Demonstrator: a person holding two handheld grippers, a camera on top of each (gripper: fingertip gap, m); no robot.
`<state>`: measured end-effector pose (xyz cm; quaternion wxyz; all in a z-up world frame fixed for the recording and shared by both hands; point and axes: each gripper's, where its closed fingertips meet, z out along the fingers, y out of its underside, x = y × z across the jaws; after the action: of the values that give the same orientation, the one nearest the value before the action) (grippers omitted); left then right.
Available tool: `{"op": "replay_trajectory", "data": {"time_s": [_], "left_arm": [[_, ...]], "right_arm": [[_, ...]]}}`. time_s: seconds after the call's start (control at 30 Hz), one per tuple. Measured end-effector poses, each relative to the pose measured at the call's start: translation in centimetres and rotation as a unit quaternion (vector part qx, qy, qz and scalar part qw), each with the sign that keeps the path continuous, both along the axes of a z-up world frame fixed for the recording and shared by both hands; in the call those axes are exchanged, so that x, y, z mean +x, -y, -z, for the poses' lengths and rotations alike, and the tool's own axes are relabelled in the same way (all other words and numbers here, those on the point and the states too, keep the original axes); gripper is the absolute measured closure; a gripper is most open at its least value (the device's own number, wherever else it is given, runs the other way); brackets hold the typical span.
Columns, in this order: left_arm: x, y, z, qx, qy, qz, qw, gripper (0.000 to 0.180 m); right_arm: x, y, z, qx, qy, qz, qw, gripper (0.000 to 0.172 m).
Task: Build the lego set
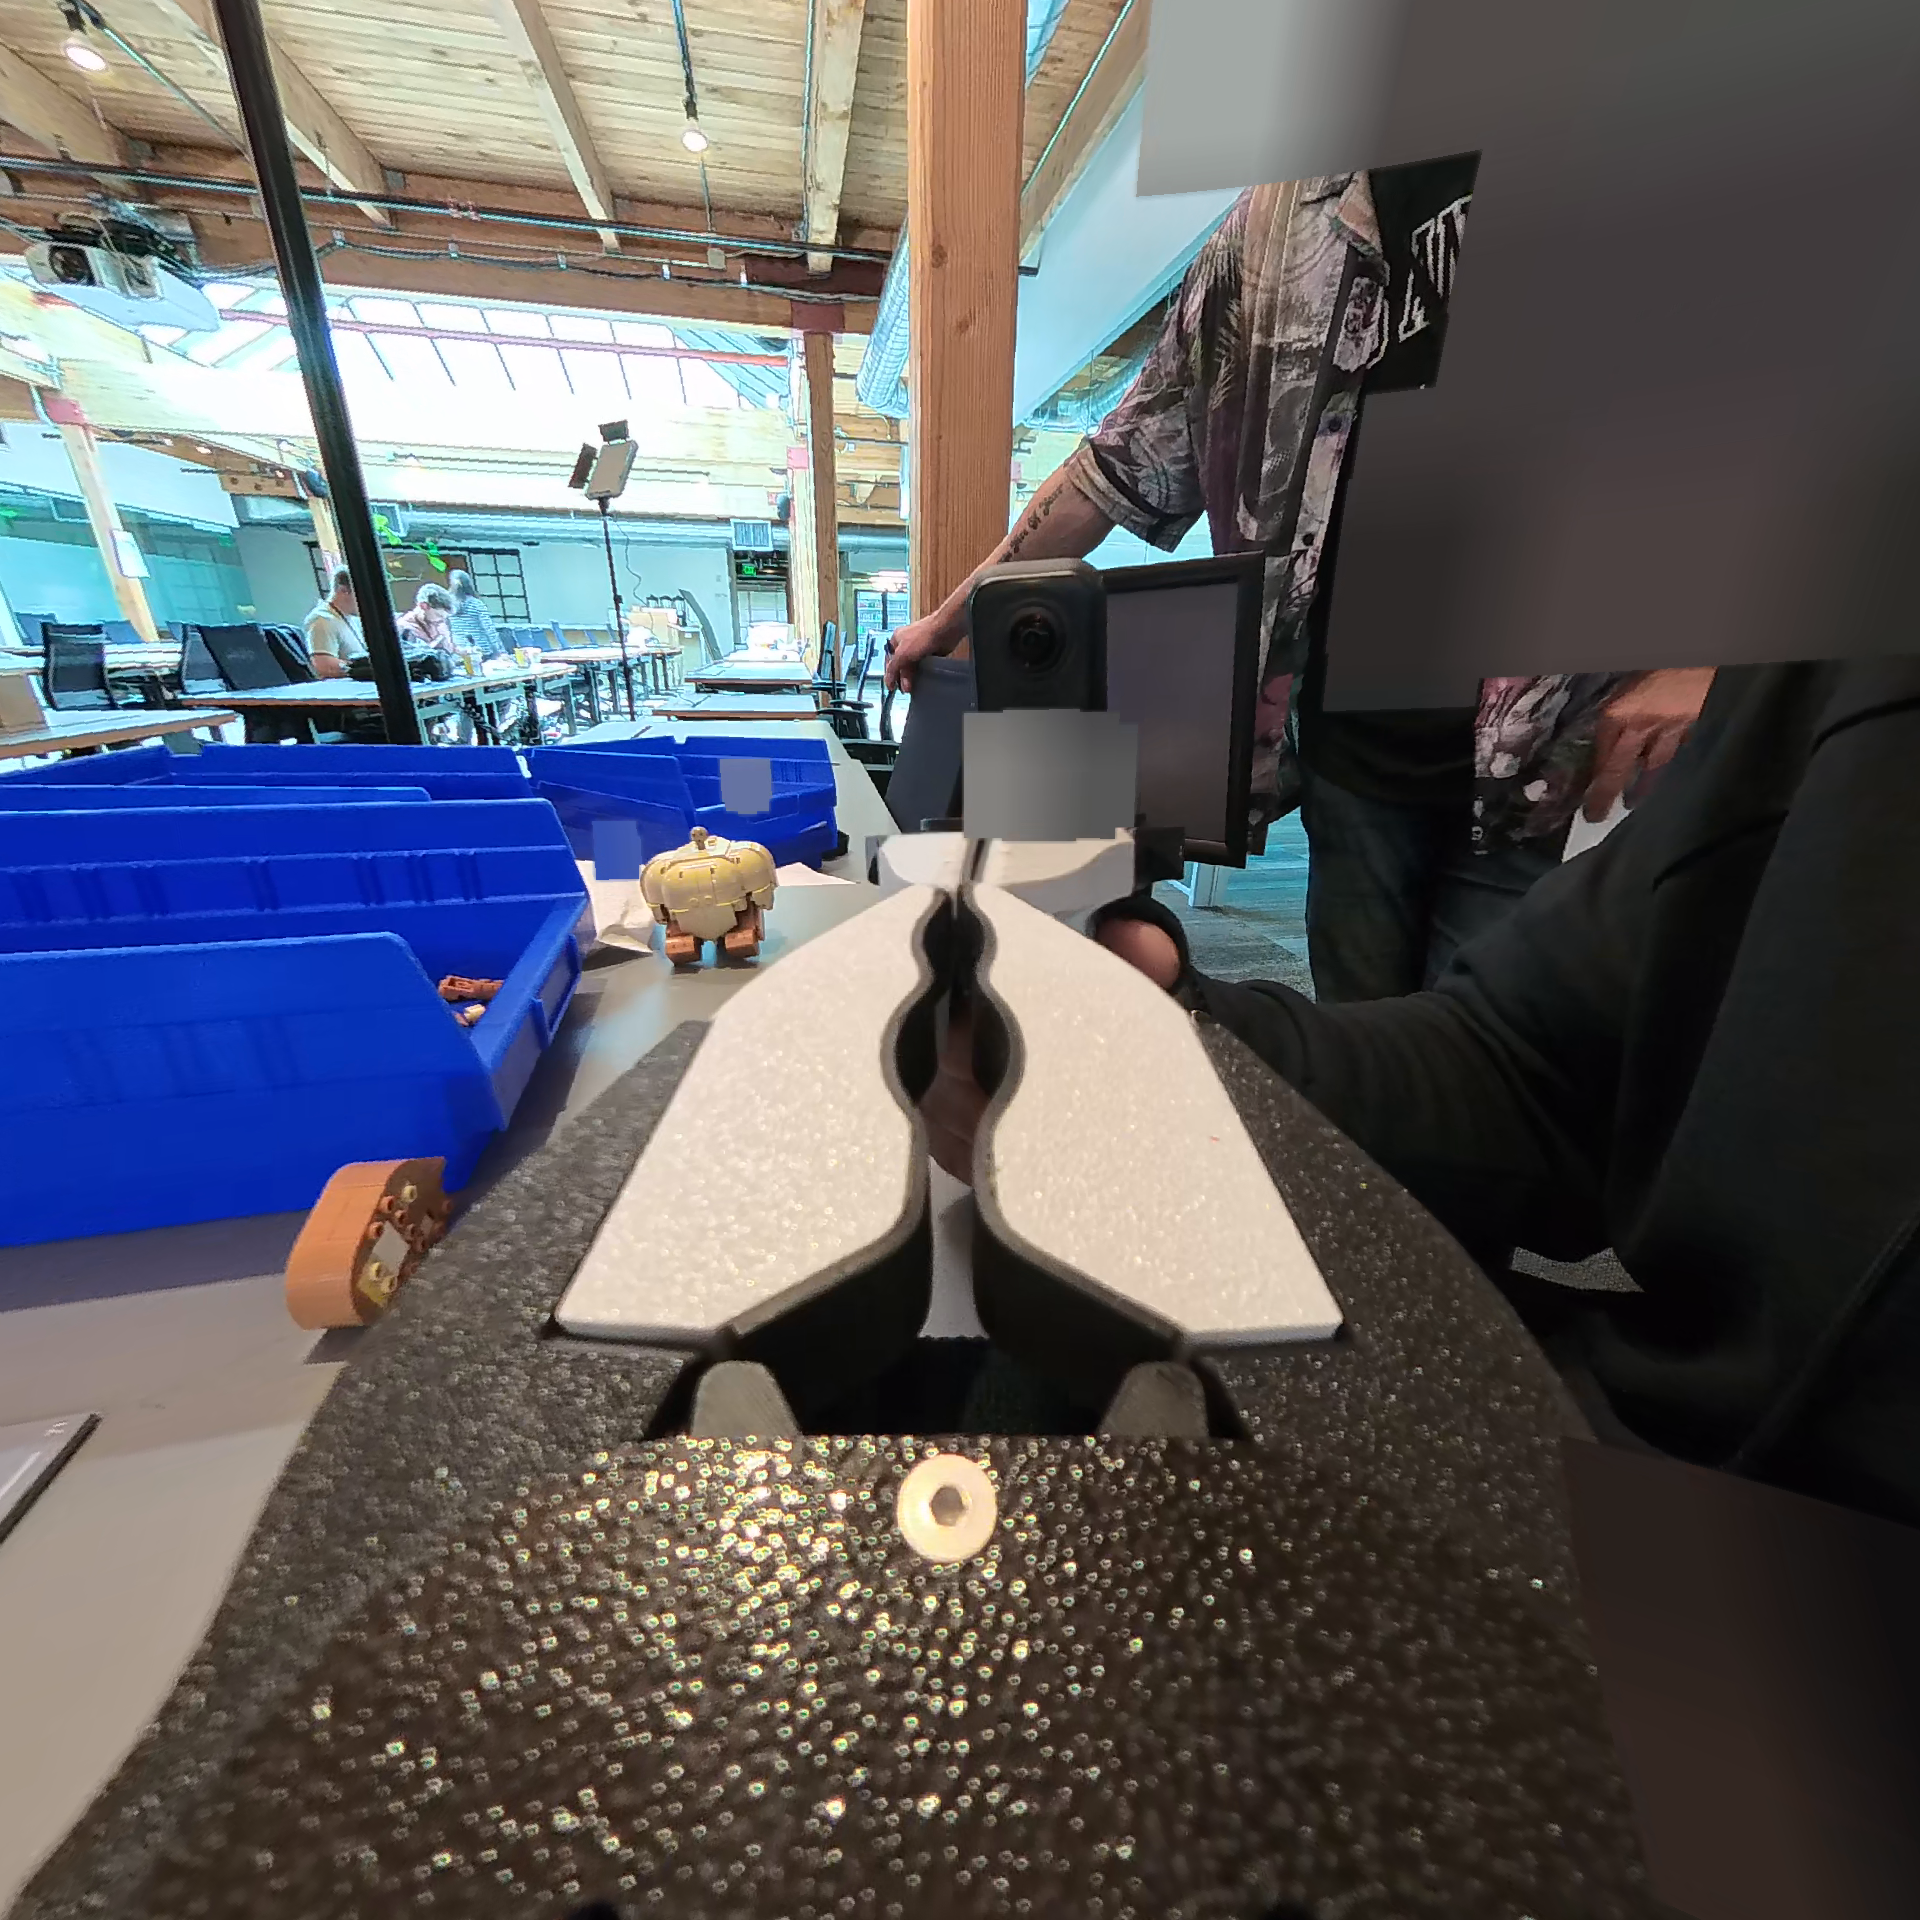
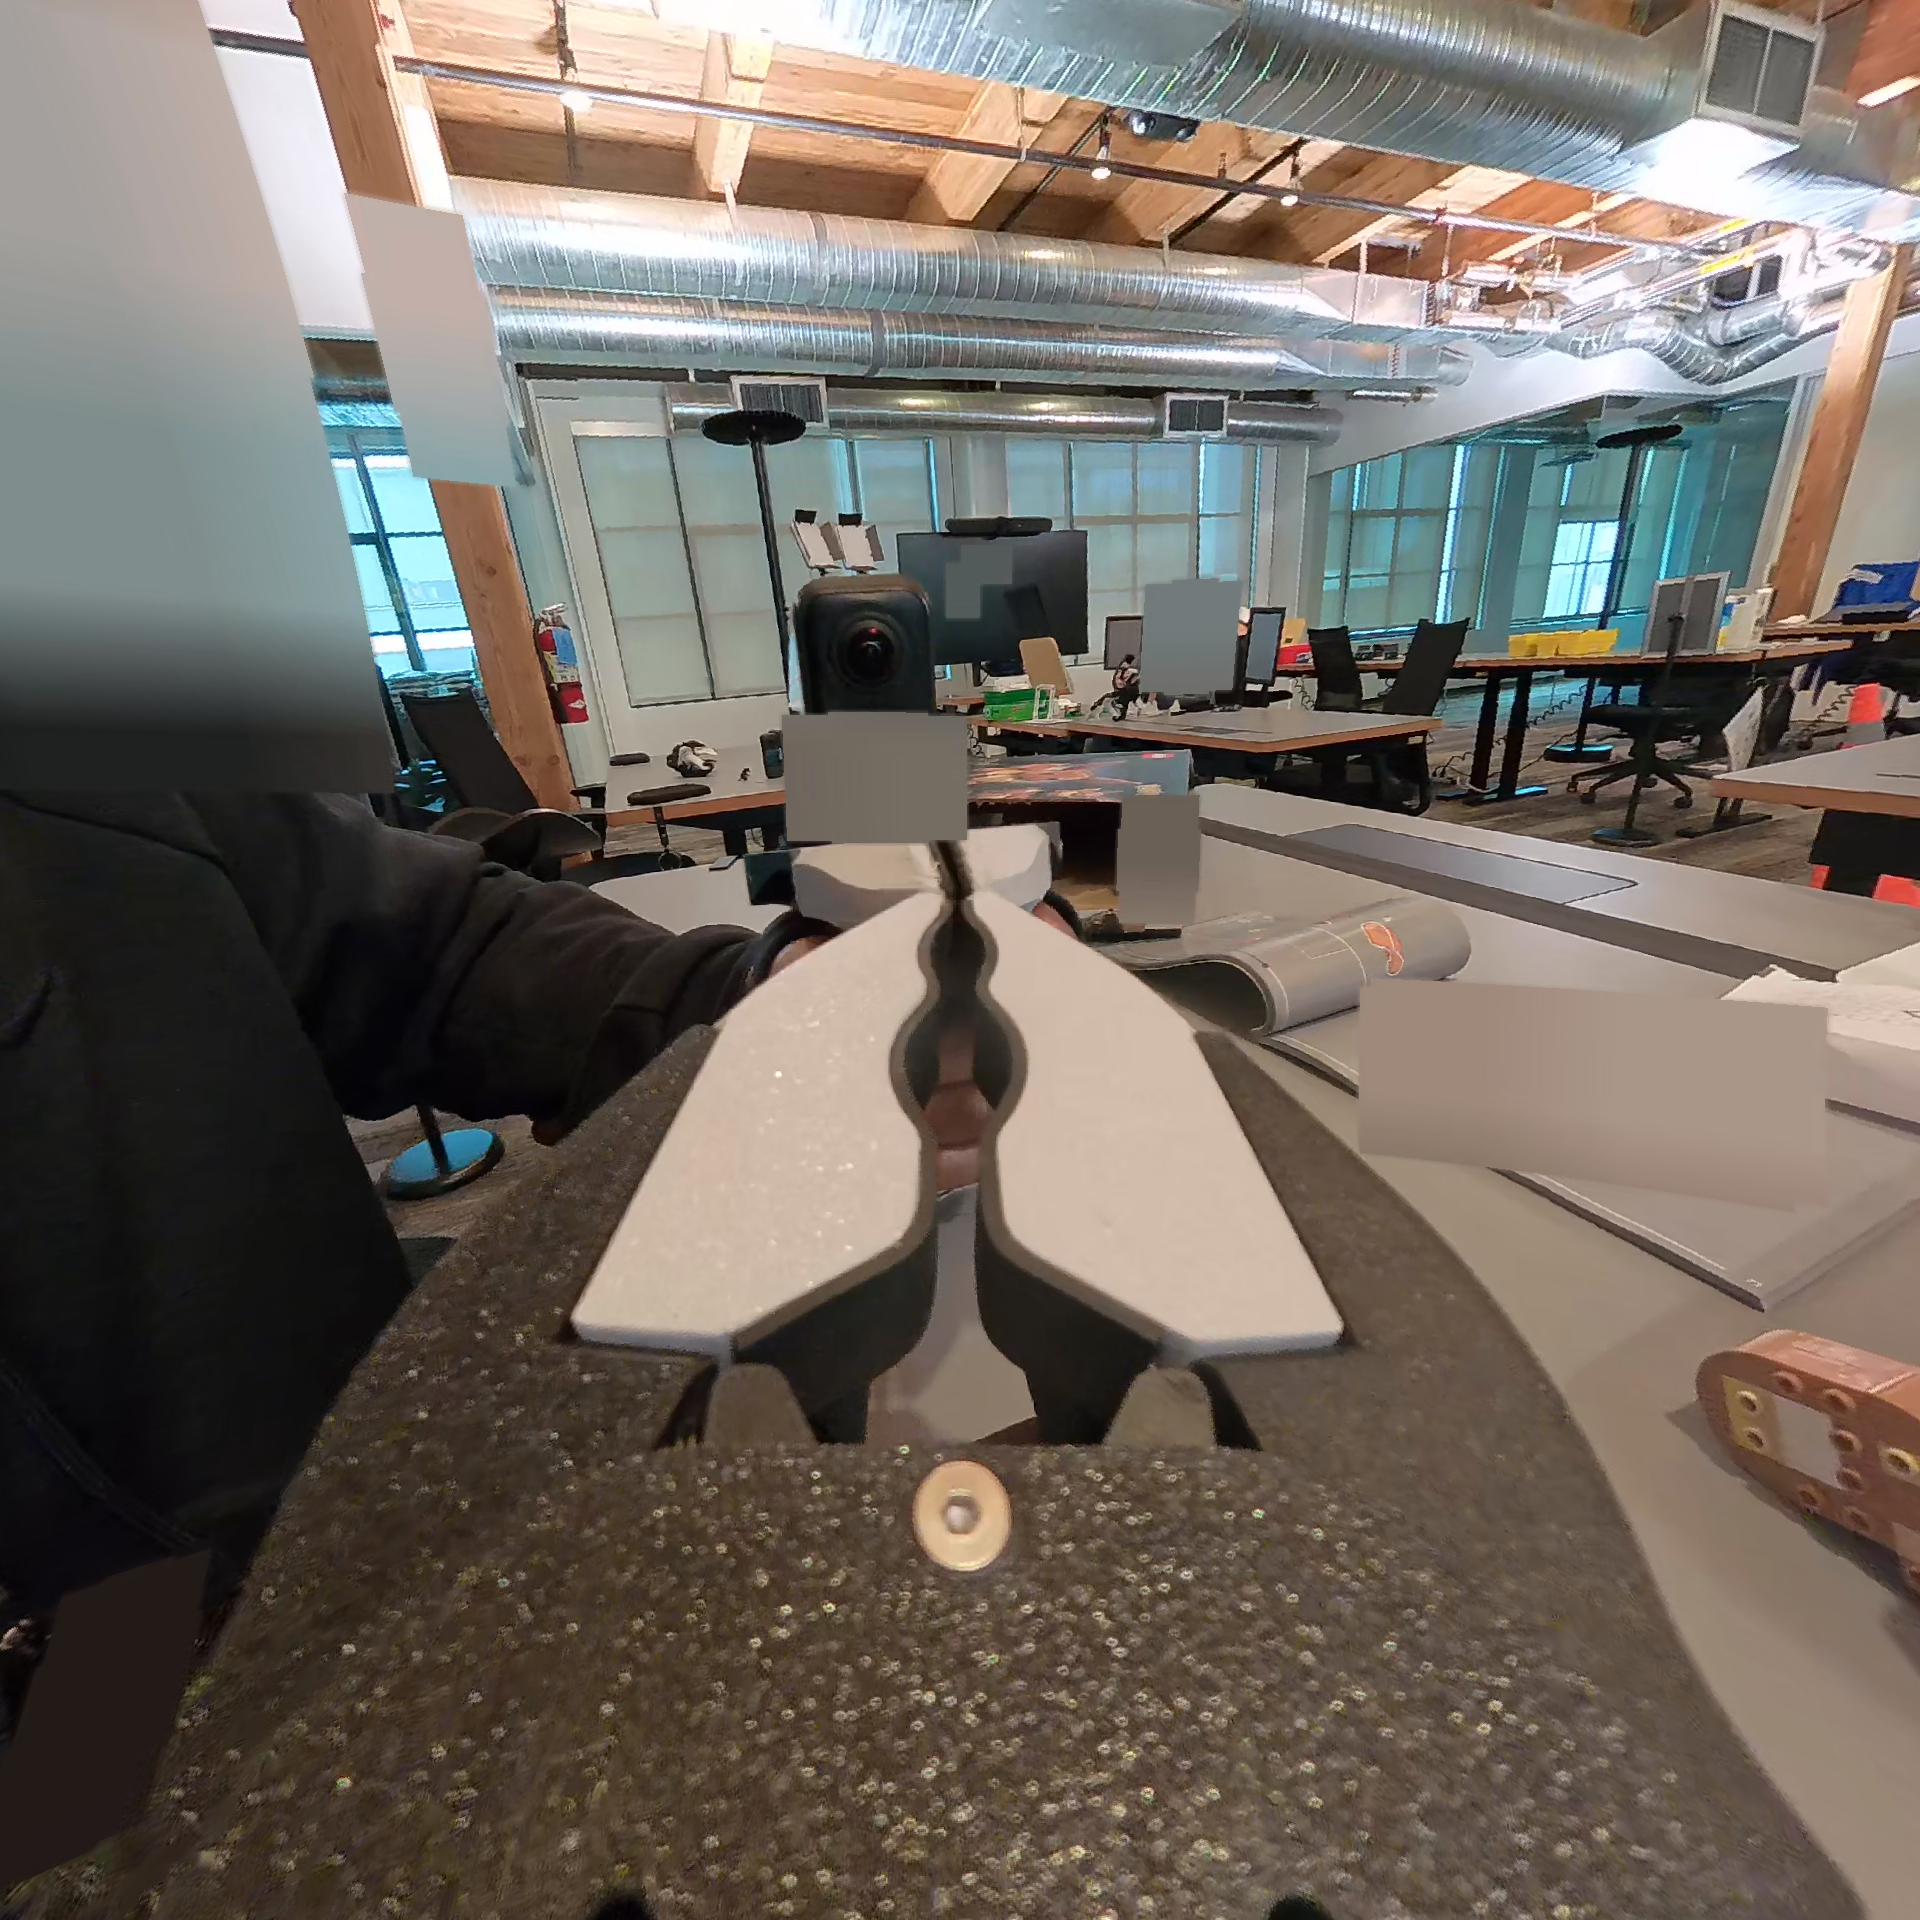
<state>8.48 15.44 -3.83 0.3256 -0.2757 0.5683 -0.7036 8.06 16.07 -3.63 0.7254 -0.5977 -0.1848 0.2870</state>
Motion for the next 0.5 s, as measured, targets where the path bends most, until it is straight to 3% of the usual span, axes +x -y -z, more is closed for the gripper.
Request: {"op": "replay_trajectory", "data": {"time_s": [0.5], "left_arm": [[-0.19, 0.08, -0.35, 0.006, 0.014, -0.004, 1.0, 0.18]], "right_arm": [[0.18, 0.21, -0.34, 0.005, -0.014, -0.006, 1.0, 0.167]]}}
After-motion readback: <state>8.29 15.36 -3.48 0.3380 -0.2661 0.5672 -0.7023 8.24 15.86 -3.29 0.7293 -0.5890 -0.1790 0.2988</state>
